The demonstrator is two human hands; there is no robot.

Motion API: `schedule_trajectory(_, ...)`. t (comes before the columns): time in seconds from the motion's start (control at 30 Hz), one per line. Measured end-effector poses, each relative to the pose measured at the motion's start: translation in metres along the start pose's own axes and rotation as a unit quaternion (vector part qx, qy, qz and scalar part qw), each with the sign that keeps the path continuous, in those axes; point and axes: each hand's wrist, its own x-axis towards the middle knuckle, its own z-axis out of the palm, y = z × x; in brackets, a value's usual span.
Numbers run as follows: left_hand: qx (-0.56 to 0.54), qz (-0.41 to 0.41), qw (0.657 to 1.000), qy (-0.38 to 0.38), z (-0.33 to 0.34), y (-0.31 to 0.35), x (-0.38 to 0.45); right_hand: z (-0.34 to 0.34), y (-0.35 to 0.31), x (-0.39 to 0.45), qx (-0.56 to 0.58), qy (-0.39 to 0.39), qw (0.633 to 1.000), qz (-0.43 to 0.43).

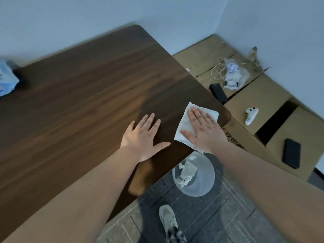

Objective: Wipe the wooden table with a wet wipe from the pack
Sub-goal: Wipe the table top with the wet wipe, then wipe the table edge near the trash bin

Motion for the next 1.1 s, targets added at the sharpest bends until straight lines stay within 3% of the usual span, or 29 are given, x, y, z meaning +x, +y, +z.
schedule_trajectory(0.2, -0.002, 0.034, 0.999, 0.032, -0.014, 0.043, 0.052, -0.007, 0.055, 0.006, 0.043, 0.019, 0.998, 0.034)
schedule_trajectory(0.4, 0.0, 0.082, 0.996, 0.045, -0.024, 0.091, 0.09, 0.001, 0.098, -0.024, 0.174, 0.132, 0.975, 0.041)
schedule_trajectory(0.5, -0.005, 0.122, 0.99, 0.066, -0.023, 0.119, 0.102, 0.027, 0.125, -0.051, 0.213, 0.107, 0.966, 0.101)
schedule_trajectory(0.6, -0.013, 0.16, 0.983, 0.086, -0.021, 0.145, 0.112, 0.064, 0.149, -0.083, 0.188, 0.024, 0.972, 0.14)
schedule_trajectory(0.73, 0.002, 0.182, 0.981, 0.069, -0.013, 0.166, 0.125, 0.108, 0.159, -0.109, 0.2, 0.019, 0.962, 0.185)
schedule_trajectory(0.8, 0.013, 0.179, 0.98, 0.085, -0.004, 0.168, 0.127, 0.127, 0.152, -0.108, 0.198, -0.053, 0.959, 0.198)
schedule_trajectory(0.87, 0.011, 0.175, 0.978, 0.114, 0.002, 0.168, 0.127, 0.152, 0.143, -0.101, 0.2, -0.111, 0.957, 0.18)
schedule_trajectory(1.1, -0.019, 0.184, 0.962, 0.199, 0.011, 0.17, 0.129, 0.238, 0.097, -0.066, 0.124, -0.173, 0.974, 0.074)
